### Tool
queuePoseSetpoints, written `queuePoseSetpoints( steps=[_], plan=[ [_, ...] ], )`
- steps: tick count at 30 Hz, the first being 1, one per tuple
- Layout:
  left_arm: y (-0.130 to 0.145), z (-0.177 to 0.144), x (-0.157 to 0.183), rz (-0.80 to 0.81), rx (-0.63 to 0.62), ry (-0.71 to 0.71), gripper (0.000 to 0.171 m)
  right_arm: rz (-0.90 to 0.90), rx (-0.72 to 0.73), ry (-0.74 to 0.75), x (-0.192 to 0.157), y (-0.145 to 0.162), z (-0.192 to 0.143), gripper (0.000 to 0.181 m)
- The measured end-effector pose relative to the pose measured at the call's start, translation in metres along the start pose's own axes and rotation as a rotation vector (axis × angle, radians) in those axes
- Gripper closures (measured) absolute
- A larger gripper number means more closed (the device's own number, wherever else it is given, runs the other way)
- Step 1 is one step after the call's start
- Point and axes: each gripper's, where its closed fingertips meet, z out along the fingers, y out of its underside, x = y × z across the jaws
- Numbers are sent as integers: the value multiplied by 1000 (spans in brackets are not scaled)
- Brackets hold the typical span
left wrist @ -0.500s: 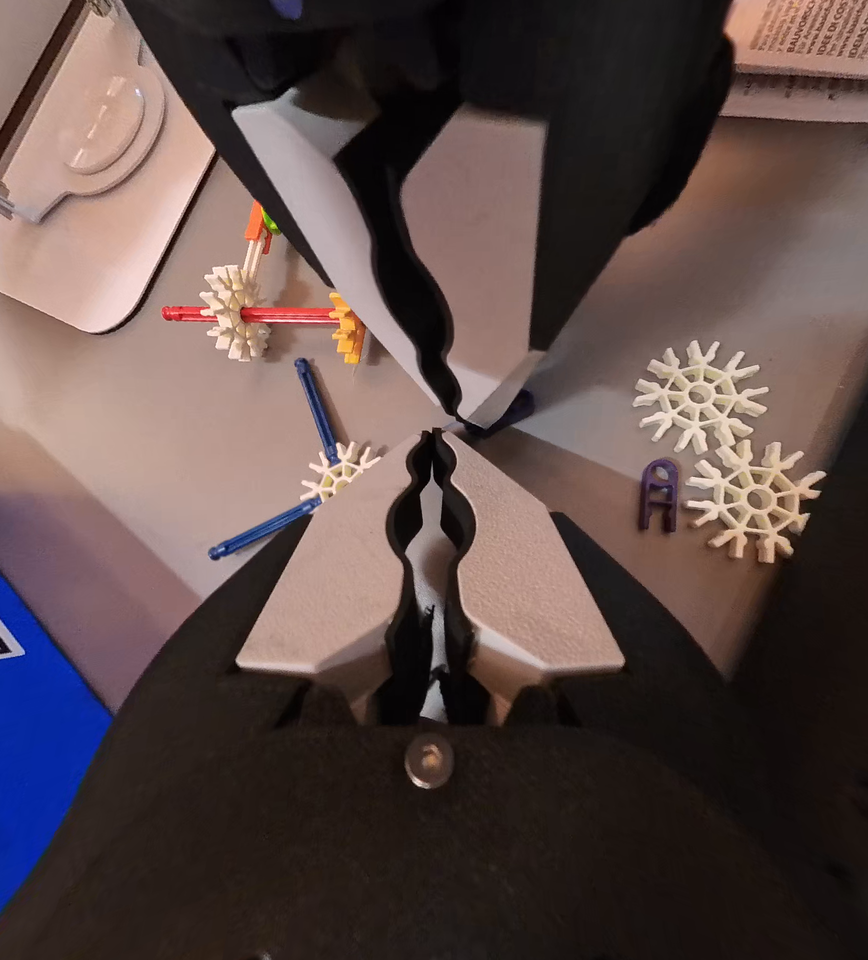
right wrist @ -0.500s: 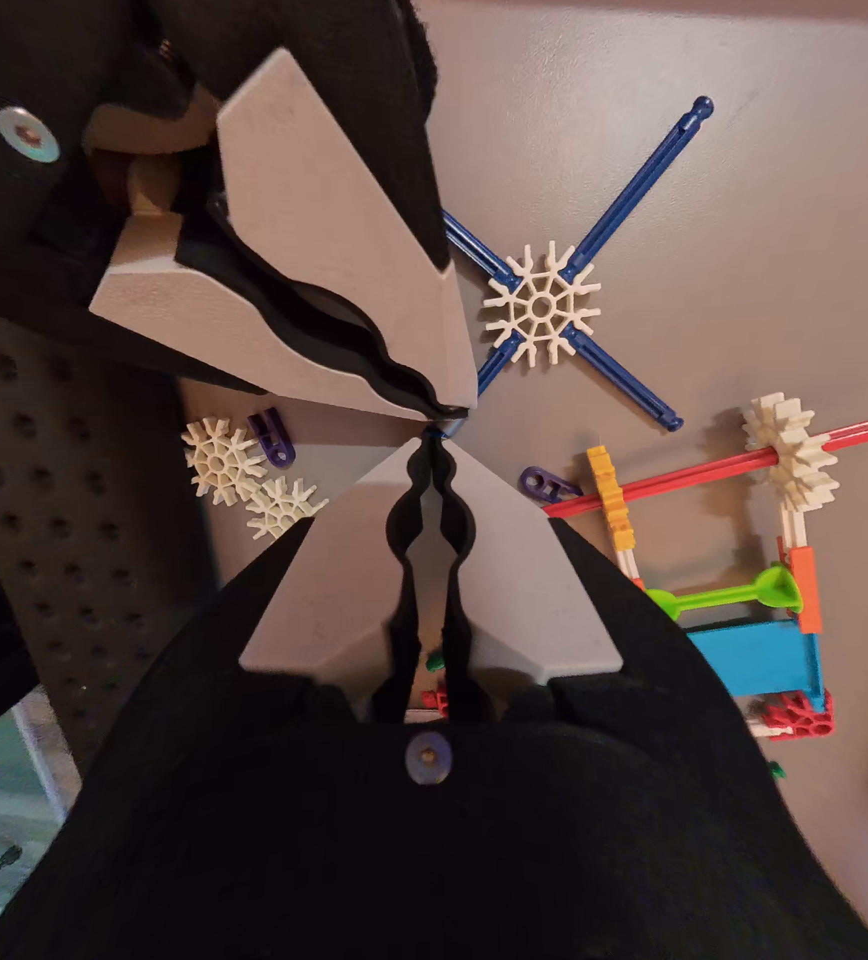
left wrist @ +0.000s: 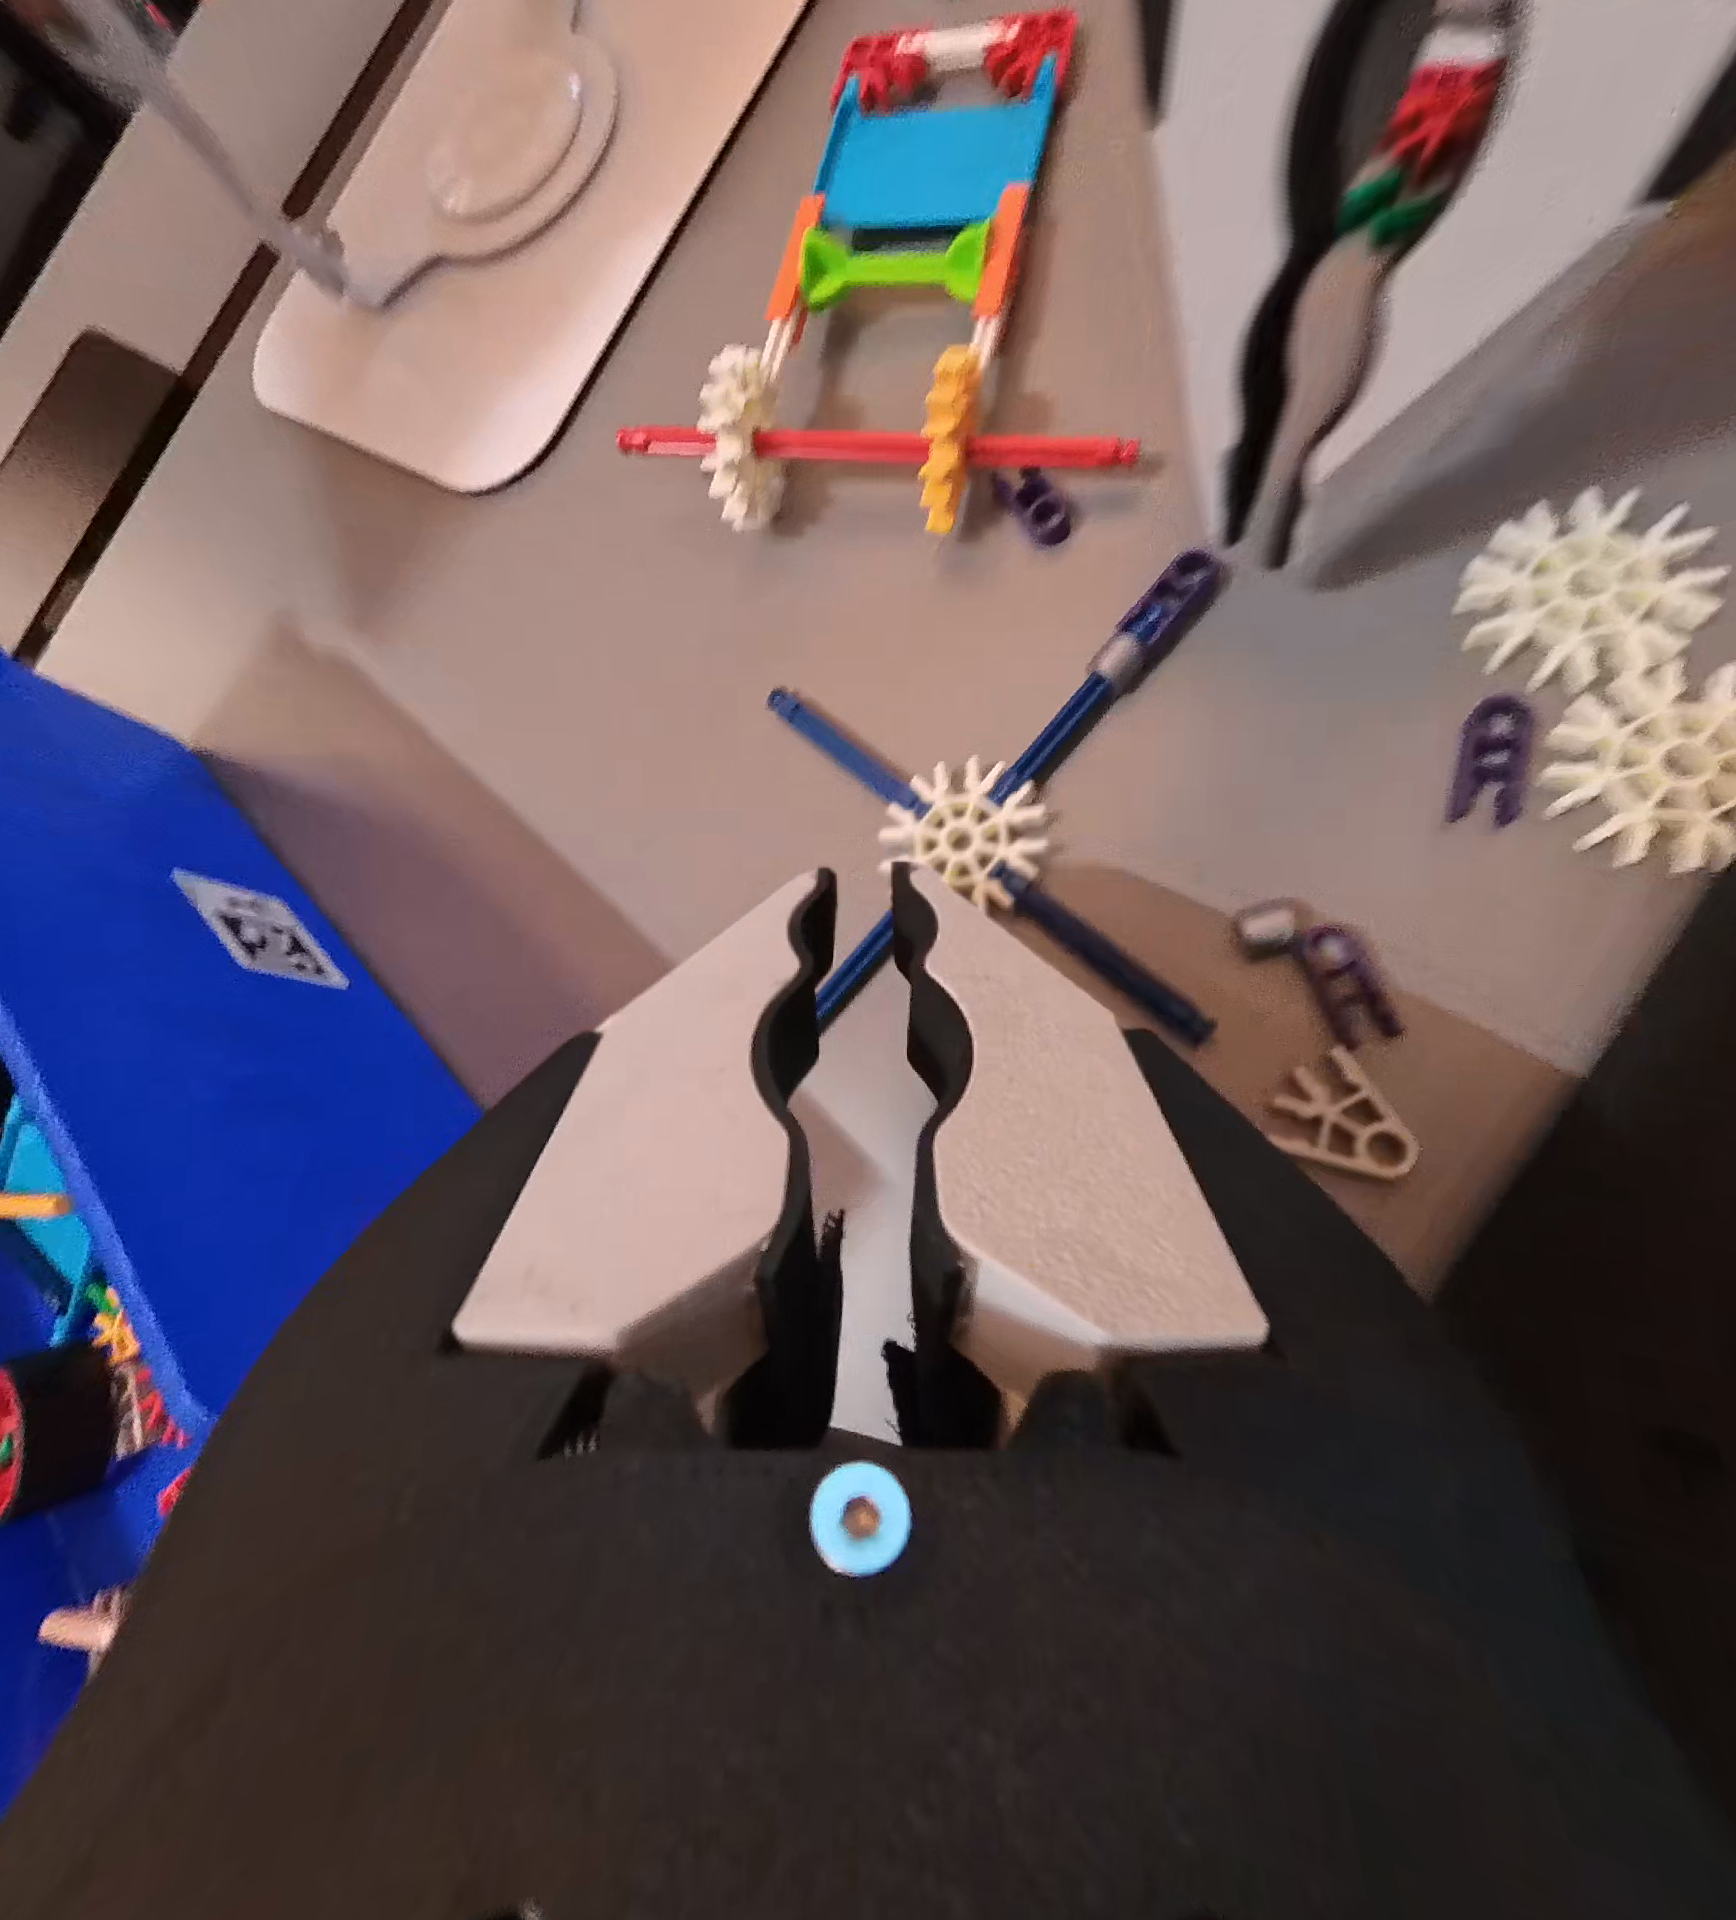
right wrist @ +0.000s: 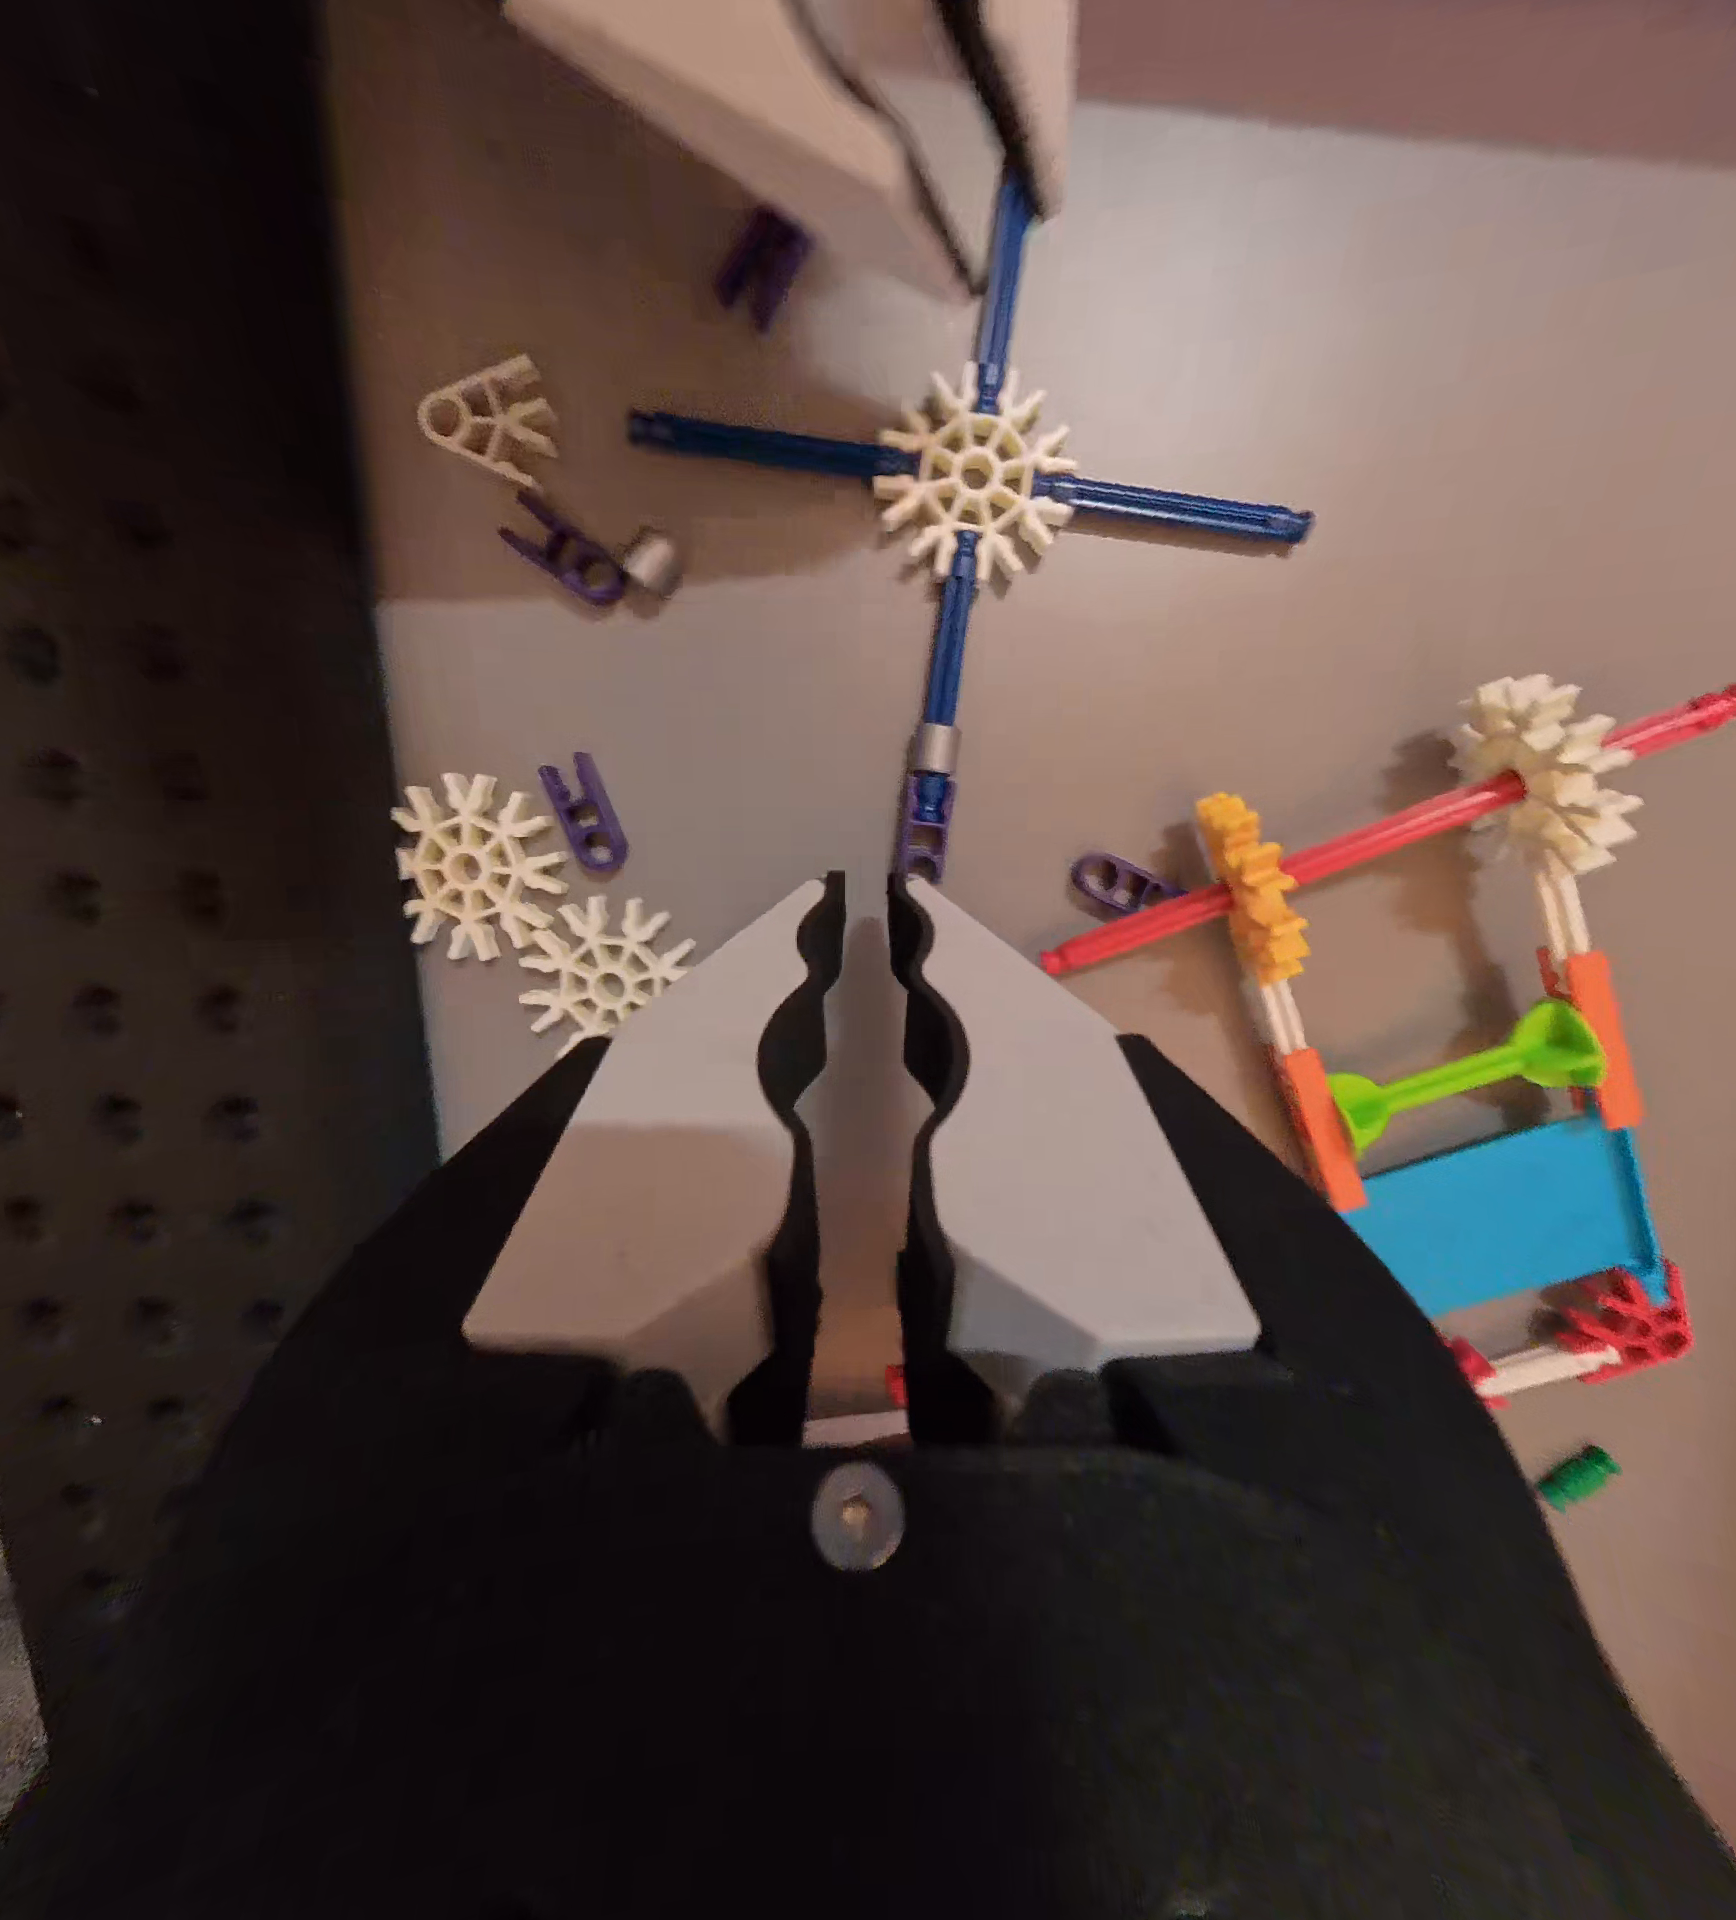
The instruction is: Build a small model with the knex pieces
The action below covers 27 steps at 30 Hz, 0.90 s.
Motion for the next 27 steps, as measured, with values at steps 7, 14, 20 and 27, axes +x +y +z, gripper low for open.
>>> queuePoseSetpoints(
  steps=[7,14,20,27],
  plan=[
    [24,7,-3,41,-105,-15,155,-27,-22,58,10,2,14,177],
    [23,11,18,19,-74,64,156,-60,54,150,25,-20,7,180],
    [28,0,-2,19,-87,1,141,-67,131,-56,-34,-37,13,171],
    [40,8,0,3,-138,17,160,-29,145,-29,-43,-43,30,170]
  ],
)
